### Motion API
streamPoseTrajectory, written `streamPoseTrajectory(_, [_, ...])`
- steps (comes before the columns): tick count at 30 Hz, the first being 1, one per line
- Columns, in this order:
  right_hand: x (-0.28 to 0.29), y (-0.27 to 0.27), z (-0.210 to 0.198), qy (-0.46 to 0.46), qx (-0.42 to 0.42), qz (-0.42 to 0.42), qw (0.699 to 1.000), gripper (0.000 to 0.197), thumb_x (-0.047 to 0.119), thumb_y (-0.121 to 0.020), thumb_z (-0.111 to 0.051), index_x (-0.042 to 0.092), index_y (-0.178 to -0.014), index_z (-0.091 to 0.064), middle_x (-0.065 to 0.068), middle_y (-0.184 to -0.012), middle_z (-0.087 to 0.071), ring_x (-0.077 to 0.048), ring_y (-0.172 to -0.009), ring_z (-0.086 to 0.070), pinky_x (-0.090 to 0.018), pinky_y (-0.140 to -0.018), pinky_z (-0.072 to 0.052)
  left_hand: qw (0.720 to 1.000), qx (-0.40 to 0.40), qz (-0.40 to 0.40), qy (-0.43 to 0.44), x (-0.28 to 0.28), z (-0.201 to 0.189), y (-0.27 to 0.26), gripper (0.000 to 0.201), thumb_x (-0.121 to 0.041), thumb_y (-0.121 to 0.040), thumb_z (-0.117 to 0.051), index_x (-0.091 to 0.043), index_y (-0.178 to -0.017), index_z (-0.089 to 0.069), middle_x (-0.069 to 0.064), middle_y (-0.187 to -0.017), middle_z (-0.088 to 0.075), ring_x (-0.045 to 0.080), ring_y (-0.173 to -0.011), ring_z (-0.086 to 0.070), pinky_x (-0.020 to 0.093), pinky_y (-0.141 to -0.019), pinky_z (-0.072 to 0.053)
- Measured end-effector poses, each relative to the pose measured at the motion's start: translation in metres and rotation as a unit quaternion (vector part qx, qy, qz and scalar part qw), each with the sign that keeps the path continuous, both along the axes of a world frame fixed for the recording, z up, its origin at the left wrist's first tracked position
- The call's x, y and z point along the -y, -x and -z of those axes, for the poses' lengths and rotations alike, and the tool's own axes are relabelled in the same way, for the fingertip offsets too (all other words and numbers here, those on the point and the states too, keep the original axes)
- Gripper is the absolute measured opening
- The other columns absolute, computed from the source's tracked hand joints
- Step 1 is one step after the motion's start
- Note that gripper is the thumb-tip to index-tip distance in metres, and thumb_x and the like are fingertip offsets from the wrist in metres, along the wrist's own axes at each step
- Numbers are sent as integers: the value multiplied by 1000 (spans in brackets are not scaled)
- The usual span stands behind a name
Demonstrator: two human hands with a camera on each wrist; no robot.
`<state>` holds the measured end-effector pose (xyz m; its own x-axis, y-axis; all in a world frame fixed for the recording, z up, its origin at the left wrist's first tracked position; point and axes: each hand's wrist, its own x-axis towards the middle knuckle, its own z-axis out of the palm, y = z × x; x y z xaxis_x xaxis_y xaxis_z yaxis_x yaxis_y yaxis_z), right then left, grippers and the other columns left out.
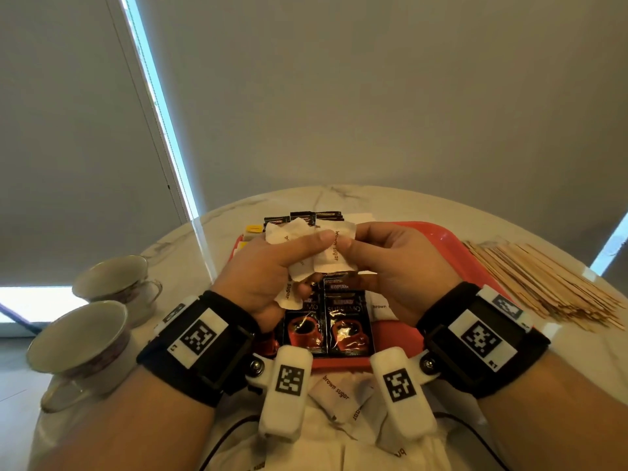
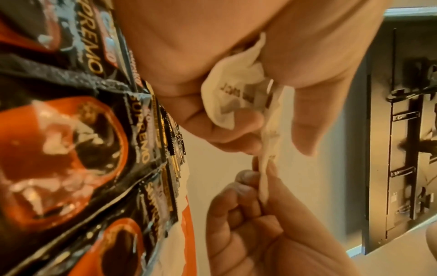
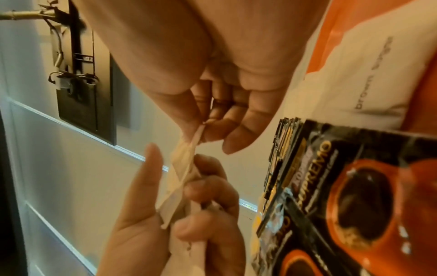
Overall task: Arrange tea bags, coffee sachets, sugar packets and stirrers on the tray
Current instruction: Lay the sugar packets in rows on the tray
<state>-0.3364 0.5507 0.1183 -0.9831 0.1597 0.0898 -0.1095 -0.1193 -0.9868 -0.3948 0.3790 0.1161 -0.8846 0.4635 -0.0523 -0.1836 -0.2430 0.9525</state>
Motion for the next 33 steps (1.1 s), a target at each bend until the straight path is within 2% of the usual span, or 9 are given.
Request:
streamPoseTrajectory(3, [-2, 0, -2, 1, -2, 42, 999, 15, 14, -94, -69, 3, -102, -74, -15, -98, -77, -27, -87, -72, -38, -78, -60, 999, -5, -36, 21, -2, 1, 1, 38, -18, -82, -82, -9, -117, -68, 11, -88, -77, 16, -61, -64, 20, -40, -44])
streamPoseTrajectory(7, [-4, 1, -8, 24, -25, 149, 988, 7, 16, -91, -73, 10, -89, -76, -3, -80, -76, -14, -70, -68, -36, -74, -61, 998, 6, -61, 8, -5, 3, 2, 28, -8, -87, -80, -12, -112, -67, 9, -81, -75, 16, -60, -66, 22, -40, -45])
streamPoseTrajectory(10, [-4, -1, -12, 13, 2, 110, 994, 9, 15, -93, -71, 8, -98, -75, -8, -89, -77, -18, -78, -71, -35, -73, -62, 998, 10, -65, -10, -6, -1, -1, 20, -18, -87, -80, -13, -103, -70, 10, -86, -78, 15, -59, -65, 22, -42, -46])
streamPoseTrajectory(13, [2, -4, -15, -31, 33, 57, 997, 13, 11, -99, -63, 6, -103, -73, -14, -96, -77, -19, -81, -72, -30, -66, -62, 999, -9, -52, -2, -6, -2, -4, 44, -30, -75, -83, -10, -113, -71, 11, -96, -80, 17, -70, -69, 23, -46, -47])
streamPoseTrajectory(16, [7, -8, -16, -63, 31, 43, 997, 12, 11, -98, -64, 6, -103, -73, -11, -94, -77, -16, -78, -74, -27, -64, -60, 998, -15, -59, 10, -6, 0, -4, 38, -17, -83, -83, -11, -117, -68, 14, -101, -80, 27, -86, -71, 24, -47, -48])
streamPoseTrajectory(19, [5, -13, -13, -84, 41, 43, 995, 10, 12, -95, -69, 6, -102, -73, -12, -96, -77, -19, -82, -74, -35, -73, -63, 996, -8, -84, 2, -6, 1, -2, 28, -12, -88, -81, -14, -112, -67, 11, -98, -81, 23, -82, -74, 26, -49, -49])
streamPoseTrajectory(22, [-8, -17, -11, -61, 59, 93, 992, 7, 6, -95, -68, 4, -101, -71, -10, -88, -78, -18, -76, -72, -33, -68, -60, 997, 3, -74, -5, -6, 0, -1, 18, -13, -88, -81, -12, -102, -68, 9, -90, -80, 18, -70, -70, 25, -46, -48])
streamPoseTrajectory(27, [-43, -27, -1, 4, 202, 177, 963, 7, 0, -87, -66, 6, -90, -63, -7, -78, -61, -17, -62, -54, -29, -55, -46, 997, 30, -78, 0, -4, 0, 4, 16, -18, -88, -81, -8, -99, -72, 9, -78, -73, 15, -56, -60, 23, -42, -47])
streamPoseTrajectory(33, [-49, -32, 8, -97, 302, 175, 932, 19, -2, -83, -70, -3, -102, -70, -11, -75, -54, -17, -54, -42, -29, -51, -35, 996, 53, -77, 0, -5, 0, 1, 7, -10, -90, -78, -9, -90, -71, 7, -71, -72, 16, -59, -59, 22, -41, -45])
